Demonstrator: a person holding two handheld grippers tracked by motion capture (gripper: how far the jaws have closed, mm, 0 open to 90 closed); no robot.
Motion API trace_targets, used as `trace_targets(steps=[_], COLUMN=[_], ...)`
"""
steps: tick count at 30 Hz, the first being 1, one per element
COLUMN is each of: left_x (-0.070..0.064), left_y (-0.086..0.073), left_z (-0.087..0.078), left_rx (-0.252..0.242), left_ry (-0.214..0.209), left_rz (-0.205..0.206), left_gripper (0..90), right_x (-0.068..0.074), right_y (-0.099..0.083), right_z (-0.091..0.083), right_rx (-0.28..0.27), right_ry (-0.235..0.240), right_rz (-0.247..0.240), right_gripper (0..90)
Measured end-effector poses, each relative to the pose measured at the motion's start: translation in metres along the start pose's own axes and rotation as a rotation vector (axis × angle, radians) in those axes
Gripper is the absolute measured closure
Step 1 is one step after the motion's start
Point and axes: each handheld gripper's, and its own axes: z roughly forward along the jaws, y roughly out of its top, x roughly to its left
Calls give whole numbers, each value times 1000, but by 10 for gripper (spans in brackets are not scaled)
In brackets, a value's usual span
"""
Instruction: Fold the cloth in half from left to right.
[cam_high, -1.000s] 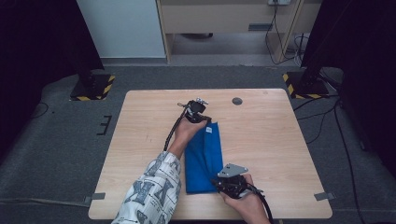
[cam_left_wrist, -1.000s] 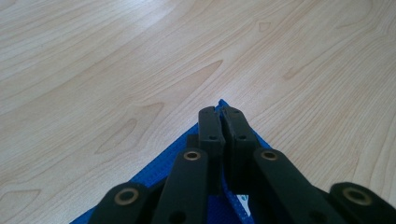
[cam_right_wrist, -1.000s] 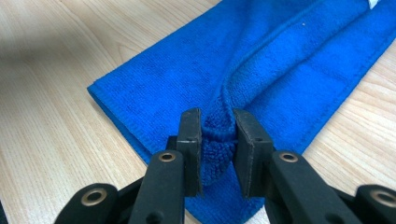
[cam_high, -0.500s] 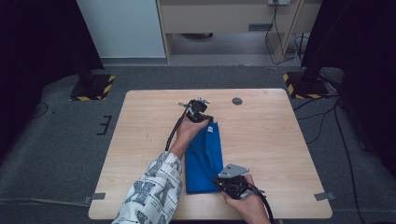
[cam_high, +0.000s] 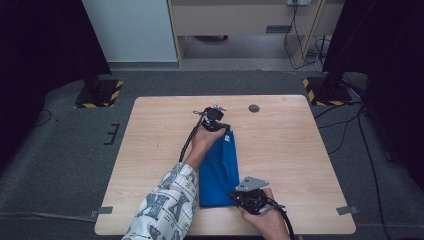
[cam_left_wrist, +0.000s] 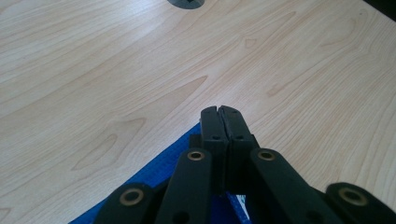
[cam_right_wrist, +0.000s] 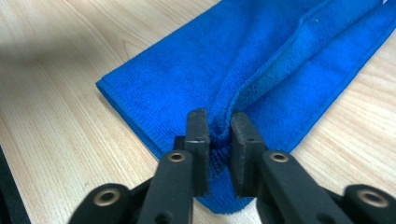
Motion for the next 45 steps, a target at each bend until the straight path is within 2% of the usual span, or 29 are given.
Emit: trace_targets(steps=[4,8,16,26,30,34,36,40,43,45], left_x=[-2,-4,-7,-18,-20,-21,-20,-20,-18,-15], left_y=[0,1,1,-2,-4,-6,-7,-12,-16,-20], left_z=[0,1,-4,-23,-35,-48,-52,-58,-59,-60], left_rx=[-14,-17,-28,-64,-81,-90,-93,-102,-98,-97], left_ry=[-21,-24,-29,-52,-48,-35,-26,-16,-13,-18], left_rz=[-8,-1,14,62,77,105,114,116,119,122], left_gripper=[859,811,798,769,734,680,631,571,430,395], right_x=[-1,-3,-6,-9,-9,-11,-17,-23,-36,-40], right_y=[-1,-1,-3,-4,-4,-1,0,3,11,14], right_z=[1,1,-2,-12,-19,-23,-23,-20,-13,-11], right_rx=[10,16,33,37,19,10,2,-10,-34,-44], right_ry=[-3,-10,-3,-12,-28,-38,-51,-64,-66,-66], right_rz=[13,30,55,74,77,79,86,92,101,102], right_gripper=[741,692,610,495,434,384,346,306,266,261])
